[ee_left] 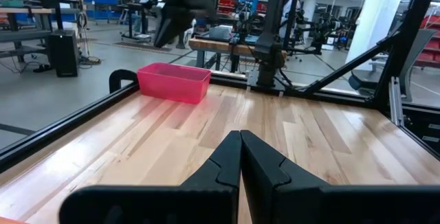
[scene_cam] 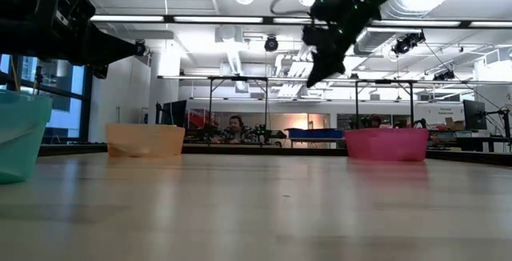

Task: Sort silverware by color (type)
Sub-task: Return to Home Position

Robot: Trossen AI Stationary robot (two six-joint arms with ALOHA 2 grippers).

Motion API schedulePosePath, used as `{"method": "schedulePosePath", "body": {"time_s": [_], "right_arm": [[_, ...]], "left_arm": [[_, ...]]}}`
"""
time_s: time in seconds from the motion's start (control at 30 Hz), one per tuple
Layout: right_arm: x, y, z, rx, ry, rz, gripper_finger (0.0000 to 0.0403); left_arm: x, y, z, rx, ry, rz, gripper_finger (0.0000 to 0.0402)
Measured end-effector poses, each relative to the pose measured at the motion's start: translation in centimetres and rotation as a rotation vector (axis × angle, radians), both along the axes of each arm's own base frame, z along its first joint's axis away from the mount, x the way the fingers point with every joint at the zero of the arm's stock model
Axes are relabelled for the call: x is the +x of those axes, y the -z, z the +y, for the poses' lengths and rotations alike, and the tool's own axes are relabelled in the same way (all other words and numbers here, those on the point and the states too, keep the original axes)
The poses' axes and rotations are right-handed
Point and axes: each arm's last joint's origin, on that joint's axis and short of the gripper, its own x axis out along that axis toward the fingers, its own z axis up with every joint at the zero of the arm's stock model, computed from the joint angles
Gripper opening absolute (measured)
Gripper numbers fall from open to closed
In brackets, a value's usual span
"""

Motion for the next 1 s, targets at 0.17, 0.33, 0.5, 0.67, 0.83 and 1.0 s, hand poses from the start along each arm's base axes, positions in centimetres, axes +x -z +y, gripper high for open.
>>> {"method": "schedulePosePath", "body": {"time_s": [0.17,0.33,0.5,0.67,0.83,1.0], "right_arm": [[3.2,-0.6,3.2,-0.036,-0.150,-0.133,0.0005],[4.4,1.9,6.3,-0.042,-0.199,-0.366,0.0001],[2.3,5.4,9.4,0.010,-0.183,-0.539,0.0000],[-2.0,6.4,11.9,0.018,-0.157,-0.694,0.0000],[-7.2,7.7,13.5,-0.053,-0.086,-0.733,0.0000],[-11.1,8.5,14.7,-0.139,-0.057,-0.826,0.0000]], "left_arm": [[0.0,0.0,0.0,0.000,0.000,0.000,0.0001],[0.0,0.0,0.0,0.000,0.000,0.000,0.0001],[0.0,0.0,0.0,0.000,0.000,0.000,0.0001],[0.0,0.0,0.0,0.000,0.001,0.000,0.0001],[0.0,0.0,0.0,0.000,0.002,0.000,0.0001],[0.0,0.0,0.0,0.000,0.001,0.000,0.0001]]}}
